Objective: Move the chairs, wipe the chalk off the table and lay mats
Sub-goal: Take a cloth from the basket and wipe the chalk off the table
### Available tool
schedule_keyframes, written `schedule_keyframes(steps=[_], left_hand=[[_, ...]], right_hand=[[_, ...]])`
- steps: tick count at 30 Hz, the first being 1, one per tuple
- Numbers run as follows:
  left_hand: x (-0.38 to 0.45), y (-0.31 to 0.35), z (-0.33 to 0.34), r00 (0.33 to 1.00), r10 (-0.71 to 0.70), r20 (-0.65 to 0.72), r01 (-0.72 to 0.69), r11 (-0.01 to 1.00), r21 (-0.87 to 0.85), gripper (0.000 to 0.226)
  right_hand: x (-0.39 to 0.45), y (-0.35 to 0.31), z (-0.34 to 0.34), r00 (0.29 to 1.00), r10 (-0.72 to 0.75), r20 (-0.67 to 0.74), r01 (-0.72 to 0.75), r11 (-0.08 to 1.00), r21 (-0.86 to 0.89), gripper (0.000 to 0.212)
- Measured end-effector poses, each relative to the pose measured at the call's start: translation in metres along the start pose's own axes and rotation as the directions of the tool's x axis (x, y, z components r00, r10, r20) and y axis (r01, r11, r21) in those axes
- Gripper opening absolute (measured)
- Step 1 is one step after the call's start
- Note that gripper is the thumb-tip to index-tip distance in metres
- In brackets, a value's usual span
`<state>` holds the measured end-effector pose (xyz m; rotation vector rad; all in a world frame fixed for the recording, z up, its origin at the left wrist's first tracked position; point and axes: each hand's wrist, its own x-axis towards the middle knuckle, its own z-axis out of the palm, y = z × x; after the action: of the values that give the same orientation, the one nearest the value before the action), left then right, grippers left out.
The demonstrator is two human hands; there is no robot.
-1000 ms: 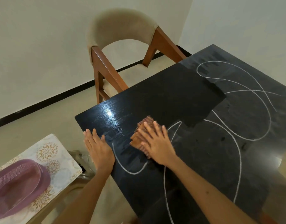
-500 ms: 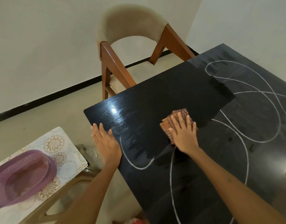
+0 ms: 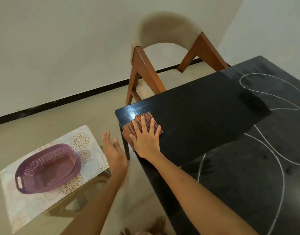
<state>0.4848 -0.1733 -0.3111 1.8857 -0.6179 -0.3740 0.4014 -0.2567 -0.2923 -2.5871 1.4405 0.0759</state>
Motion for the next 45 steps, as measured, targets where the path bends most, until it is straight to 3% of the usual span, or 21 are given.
schedule_keyframes(steps=[5, 9, 16, 22, 31, 35, 38, 45], left_hand=[[-0.012, -0.011, -0.010, 0.999, -0.003, 0.042, 0.002, 1.000, 0.023, 0.044], [-0.022, -0.014, -0.001, 0.995, -0.015, 0.095, 0.012, 1.000, 0.026, 0.046], [-0.049, 0.000, 0.027, 0.988, 0.000, 0.152, -0.008, 0.999, 0.048, 0.047], [-0.071, 0.000, 0.026, 0.992, 0.006, 0.129, -0.009, 1.000, 0.024, 0.045], [-0.115, -0.004, 0.011, 0.995, -0.065, 0.073, 0.062, 0.997, 0.035, 0.049], [-0.131, -0.001, 0.009, 0.994, -0.068, 0.081, 0.065, 0.997, 0.039, 0.049], [-0.138, 0.002, 0.008, 0.992, -0.085, 0.094, 0.081, 0.996, 0.038, 0.049], [-0.145, 0.014, 0.005, 0.989, -0.074, 0.132, 0.071, 0.997, 0.029, 0.049]], right_hand=[[0.014, -0.011, -0.005, 0.998, -0.055, 0.017, 0.056, 0.996, -0.069, 0.058], [-0.032, 0.008, -0.002, 0.990, -0.136, 0.026, 0.137, 0.989, -0.048, 0.056], [-0.140, 0.030, 0.020, 0.997, -0.072, -0.033, 0.071, 0.996, -0.051, 0.058], [-0.153, 0.056, 0.023, 0.990, -0.136, -0.032, 0.134, 0.990, -0.044, 0.053], [-0.146, 0.199, -0.003, 0.975, 0.223, -0.018, -0.224, 0.968, -0.114, 0.054], [-0.145, 0.196, -0.006, 0.952, 0.307, 0.013, -0.306, 0.951, -0.056, 0.059], [-0.152, 0.159, -0.004, 0.973, 0.228, 0.028, -0.226, 0.973, -0.047, 0.066], [-0.217, 0.059, 0.025, 0.987, -0.160, 0.001, 0.160, 0.986, -0.046, 0.060]])
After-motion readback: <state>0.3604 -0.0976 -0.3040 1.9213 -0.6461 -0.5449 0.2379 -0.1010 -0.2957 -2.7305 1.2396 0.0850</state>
